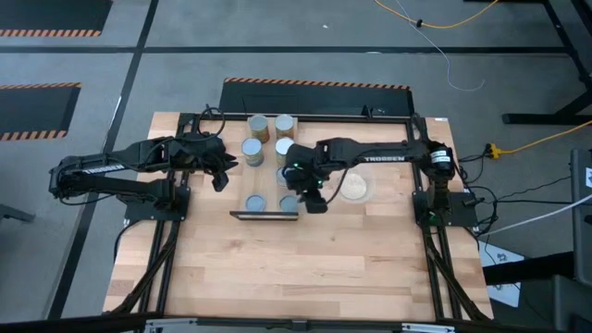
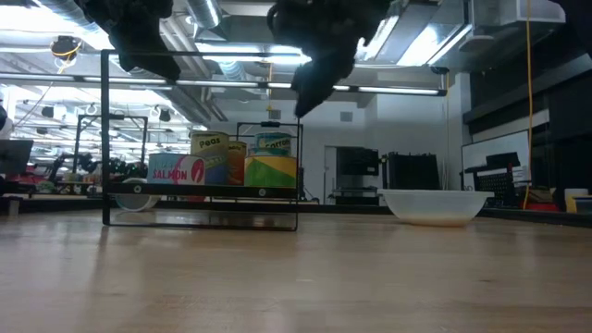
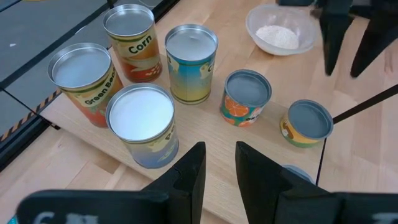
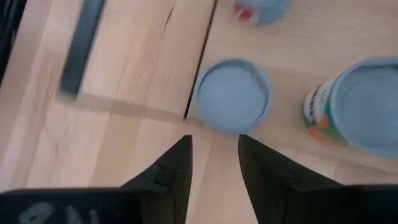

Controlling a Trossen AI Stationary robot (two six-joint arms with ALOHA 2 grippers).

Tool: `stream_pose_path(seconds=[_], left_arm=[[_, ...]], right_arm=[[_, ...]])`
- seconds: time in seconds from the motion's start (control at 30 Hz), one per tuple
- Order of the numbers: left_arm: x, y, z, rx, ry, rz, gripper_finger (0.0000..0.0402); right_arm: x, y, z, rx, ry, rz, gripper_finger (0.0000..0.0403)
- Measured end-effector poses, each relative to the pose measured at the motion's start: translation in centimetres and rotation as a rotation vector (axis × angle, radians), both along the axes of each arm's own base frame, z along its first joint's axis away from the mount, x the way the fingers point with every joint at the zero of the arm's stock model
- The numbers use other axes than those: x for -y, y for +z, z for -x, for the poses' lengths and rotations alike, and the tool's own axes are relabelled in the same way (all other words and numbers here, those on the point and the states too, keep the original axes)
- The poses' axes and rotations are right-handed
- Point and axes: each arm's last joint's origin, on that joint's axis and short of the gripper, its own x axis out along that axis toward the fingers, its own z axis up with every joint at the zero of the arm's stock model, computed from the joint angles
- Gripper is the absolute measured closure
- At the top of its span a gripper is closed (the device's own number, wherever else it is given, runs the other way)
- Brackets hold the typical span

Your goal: Pick and place cans onto a shelf

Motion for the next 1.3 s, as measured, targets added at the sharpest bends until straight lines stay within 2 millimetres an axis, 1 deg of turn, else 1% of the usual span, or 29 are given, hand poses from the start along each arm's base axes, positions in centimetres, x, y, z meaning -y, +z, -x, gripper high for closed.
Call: stream_pose_path(seconds=[0.1, 0.17, 0.27, 0.37, 0.43, 0.7, 0.83, 1.0, 1.17, 1.3], left_arm=[[0.0, 0.0, 0.0, 0.0, 0.0, 0.0, 0.0321], [0.0, 0.0, 0.0, 0.0, 0.0, 0.0, 0.0321], [0.0, 0.0, 0.0, 0.0, 0.0, 0.0, 0.0321], [0.0, 0.0, 0.0, -0.001, 0.0, 0.0, 0.0321], [0.0, 0.0, 0.0, 0.0, 0.0, 0.0, 0.0321], [0.0, 0.0, 0.0, -0.001, 0.0, 0.0, 0.0321], [0.0, 0.0, 0.0, -0.001, 0.0, 0.0, 0.0321], [0.0, 0.0, 0.0, 0.0, 0.0, 0.0, 0.0321], [0.0, 0.0, 0.0, 0.0, 0.0, -0.001, 0.0321], [0.0, 0.0, 0.0, -0.004, 0.0, 0.0, 0.0321]], right_arm=[[-0.2, 0.8, 0.7, -0.038, 0.124, 0.045, 0.0269], [-0.6, 1.0, 1.1, -0.045, 0.23, 0.078, 0.0269], [-1.0, 0.8, 1.1, -0.008, 0.377, 0.13, 0.0269], [-1.2, 0.1, 0.9, 0.048, 0.468, 0.171, 0.0269], [-1.2, -0.2, 0.7, 0.076, 0.489, 0.187, 0.0269], [-1.0, 0.3, -0.4, 0.216, 0.542, 0.256, 0.0269], [-1.0, 0.1, -0.5, 0.231, 0.608, 0.286, 0.0269], [-0.9, -0.7, -0.8, 0.215, 0.616, 0.283, 0.0269], [-0.9, -2.0, -1.3, 0.194, 0.62, 0.274, 0.0269], [-0.9, -2.5, -1.5, 0.193, 0.658, 0.286, 0.0269]])
